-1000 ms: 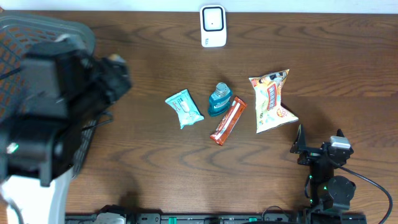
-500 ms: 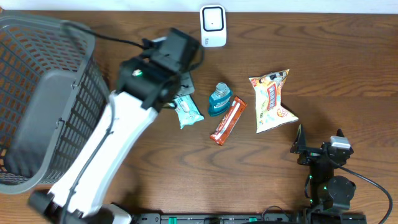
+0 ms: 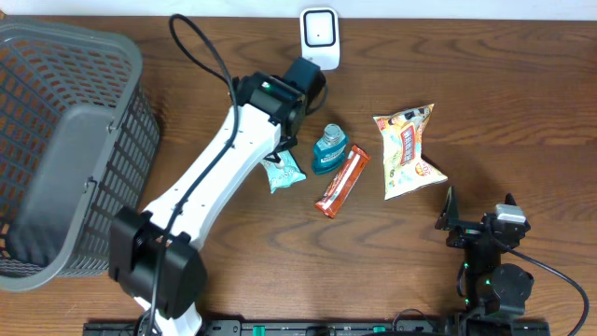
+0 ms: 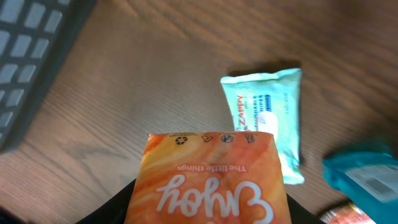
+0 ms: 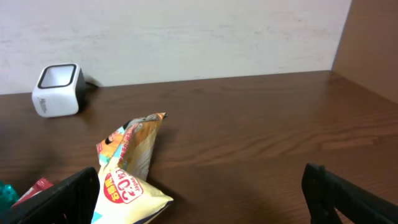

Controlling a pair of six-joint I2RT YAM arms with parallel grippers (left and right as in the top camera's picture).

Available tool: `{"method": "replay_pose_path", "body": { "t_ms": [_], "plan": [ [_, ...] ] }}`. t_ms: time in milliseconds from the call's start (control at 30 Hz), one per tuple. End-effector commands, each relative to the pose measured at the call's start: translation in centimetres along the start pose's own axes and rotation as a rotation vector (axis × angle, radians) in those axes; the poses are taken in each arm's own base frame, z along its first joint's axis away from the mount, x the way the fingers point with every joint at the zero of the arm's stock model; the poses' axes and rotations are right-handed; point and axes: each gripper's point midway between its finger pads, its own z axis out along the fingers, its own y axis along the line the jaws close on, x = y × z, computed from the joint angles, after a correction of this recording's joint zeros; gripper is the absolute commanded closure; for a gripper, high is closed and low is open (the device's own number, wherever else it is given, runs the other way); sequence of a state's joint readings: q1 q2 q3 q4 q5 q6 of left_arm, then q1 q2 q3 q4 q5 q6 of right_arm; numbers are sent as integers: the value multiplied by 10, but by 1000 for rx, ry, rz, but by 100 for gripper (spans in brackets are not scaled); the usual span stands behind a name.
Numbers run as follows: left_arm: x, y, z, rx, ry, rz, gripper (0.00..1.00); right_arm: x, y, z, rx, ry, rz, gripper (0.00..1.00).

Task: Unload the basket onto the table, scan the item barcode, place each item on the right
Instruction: 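Carry the orange tissue pack toward the scanner with the left gripper, then set the tissue pack on the wipes pack and release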

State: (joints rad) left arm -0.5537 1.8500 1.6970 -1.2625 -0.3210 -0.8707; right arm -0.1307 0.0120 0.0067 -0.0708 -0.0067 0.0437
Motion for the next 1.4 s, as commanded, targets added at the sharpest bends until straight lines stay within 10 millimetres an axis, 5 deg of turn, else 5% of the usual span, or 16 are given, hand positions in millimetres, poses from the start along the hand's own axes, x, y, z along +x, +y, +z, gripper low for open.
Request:
{"method": "replay_pose_path", "body": {
  "t_ms": [0,267,833,933,967,1000,1033,1167,1367],
  "plan": [
    [4,1,24,-64,0,-46,51,0,-2,0,9,-1,0,1],
    [11,-14,58,-62,-2,-94,50,0,-2,0,9,-1,0,1],
    [17,-30,96,6,-46,-176,44,0,-2,0,9,-1,0,1],
    [16,-31,96,10,-49,-174,36,0,-2,0,9,-1,0,1],
    [16,-30,96,8,-52,-175,25,0,-2,0,9,-1,0,1],
    [16,-30,95,9,-52,-175,4,0,-2,0,9,-1,0,1],
    [15,-31,94,11,-54,-176,1,0,-2,0,9,-1,0,1],
    [4,-33,77,37,-76,-157,2,0,-2,0,9,-1,0,1],
    [-27,-18,22,72,-185,-177,2,0,-2,0,9,-1,0,1]
  ]
}}
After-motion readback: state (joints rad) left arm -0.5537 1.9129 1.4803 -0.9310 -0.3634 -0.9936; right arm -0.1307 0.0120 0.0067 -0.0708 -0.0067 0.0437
